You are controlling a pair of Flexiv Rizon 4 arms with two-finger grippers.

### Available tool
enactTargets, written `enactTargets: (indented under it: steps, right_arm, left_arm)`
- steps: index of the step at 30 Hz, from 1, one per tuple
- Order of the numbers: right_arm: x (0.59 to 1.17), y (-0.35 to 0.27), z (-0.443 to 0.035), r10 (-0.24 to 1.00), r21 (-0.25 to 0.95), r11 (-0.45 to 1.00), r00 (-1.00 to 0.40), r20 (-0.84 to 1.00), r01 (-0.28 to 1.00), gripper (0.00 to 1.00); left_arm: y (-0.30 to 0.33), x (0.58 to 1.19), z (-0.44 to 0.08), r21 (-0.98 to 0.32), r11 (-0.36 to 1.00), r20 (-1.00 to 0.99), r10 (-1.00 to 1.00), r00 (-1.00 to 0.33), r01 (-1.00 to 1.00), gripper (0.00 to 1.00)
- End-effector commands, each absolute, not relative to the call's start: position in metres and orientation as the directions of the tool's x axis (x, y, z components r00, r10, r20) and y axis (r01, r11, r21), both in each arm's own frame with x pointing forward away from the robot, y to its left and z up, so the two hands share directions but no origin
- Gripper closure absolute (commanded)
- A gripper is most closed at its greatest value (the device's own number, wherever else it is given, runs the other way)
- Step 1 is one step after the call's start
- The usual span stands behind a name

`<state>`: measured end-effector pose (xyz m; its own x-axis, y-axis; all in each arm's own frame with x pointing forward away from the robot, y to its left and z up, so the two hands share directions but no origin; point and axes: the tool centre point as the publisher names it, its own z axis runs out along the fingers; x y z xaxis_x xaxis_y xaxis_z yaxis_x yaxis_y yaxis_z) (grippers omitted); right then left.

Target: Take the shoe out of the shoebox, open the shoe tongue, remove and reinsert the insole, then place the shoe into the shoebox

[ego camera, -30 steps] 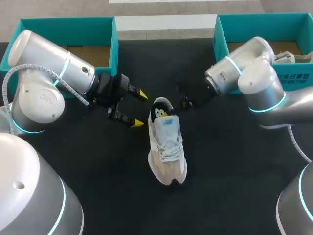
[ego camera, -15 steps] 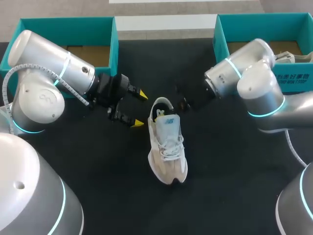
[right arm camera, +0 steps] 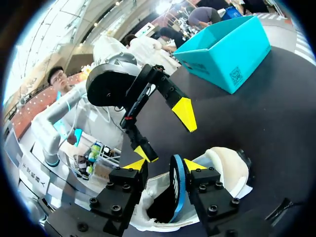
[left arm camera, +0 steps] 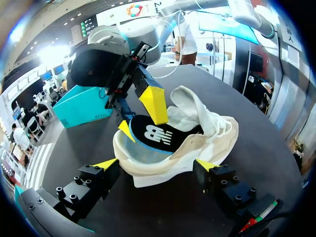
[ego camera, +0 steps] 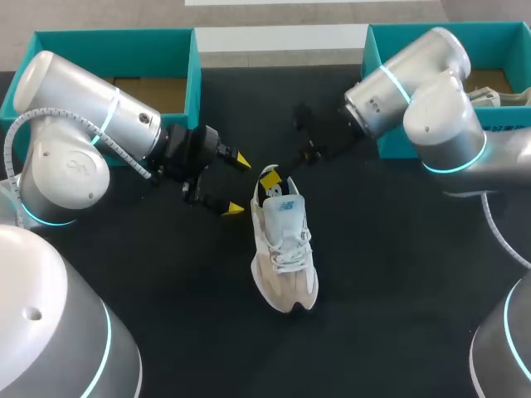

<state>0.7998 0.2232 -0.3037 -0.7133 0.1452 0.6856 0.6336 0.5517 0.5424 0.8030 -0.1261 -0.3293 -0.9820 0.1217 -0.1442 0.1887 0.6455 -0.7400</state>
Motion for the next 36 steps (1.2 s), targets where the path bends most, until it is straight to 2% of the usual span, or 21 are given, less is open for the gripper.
enactTargets:
  steps: [1, 5, 12, 15, 18, 22, 25, 30, 36]
  right_arm:
    - [0.811, 0.22, -0.286, 0.153, 0.561, 0.564, -0.744, 0.65, 0.606, 0.53]
    - [0.821, 0.211, -0.268, 0.183, 0.584, 0.565, -0.779, 0.6, 0.583, 0.52]
    - [0.809, 0.182, -0.241, 0.393, 0.555, 0.512, -0.754, 0.527, 0.655, 0.55]
    - [0.8, 0.177, -0.233, 0.508, 0.504, 0.492, -0.704, 0.496, 0.71, 0.68]
    - [0.793, 0.18, -0.226, 0.612, 0.442, 0.462, -0.637, 0.469, 0.769, 1.0]
    - [0.79, 0.185, -0.228, 0.719, 0.392, 0.402, -0.551, 0.424, 0.827, 1.0]
    - [0.786, 0.192, -0.233, 0.836, 0.305, 0.356, -0.447, 0.318, 0.883, 1.0]
    - [0.786, 0.192, -0.233, 0.836, 0.305, 0.356, -0.447, 0.318, 0.883, 1.0]
    - [0.786, 0.192, -0.233, 0.836, 0.305, 0.356, -0.447, 0.318, 0.883, 1.0]
  left_arm:
    - [-0.126, 0.803, -0.329, -0.739, 0.647, -0.144, 0.122, -0.982, 0.189, 0.0]
    - [-0.126, 0.803, -0.329, -0.739, 0.647, -0.144, 0.122, -0.982, 0.189, 0.0]
    - [-0.126, 0.803, -0.329, -0.739, 0.647, -0.144, 0.122, -0.982, 0.189, 0.0]
    - [-0.126, 0.803, -0.329, -0.739, 0.647, -0.144, 0.122, -0.982, 0.189, 0.0]
    - [-0.126, 0.803, -0.329, -0.739, 0.647, -0.144, 0.122, -0.982, 0.189, 0.0]
    - [-0.126, 0.803, -0.329, -0.739, 0.647, -0.144, 0.122, -0.982, 0.189, 0.0]
    - [-0.118, 0.802, -0.324, -0.73, 0.655, -0.128, 0.149, -0.98, 0.195, 0.0]
    - [-0.096, 0.801, -0.302, -0.712, 0.65, -0.098, 0.283, -0.954, 0.266, 0.0]
    - [-0.071, 0.812, -0.276, -0.697, 0.646, -0.116, 0.33, -0.937, 0.313, 0.0]
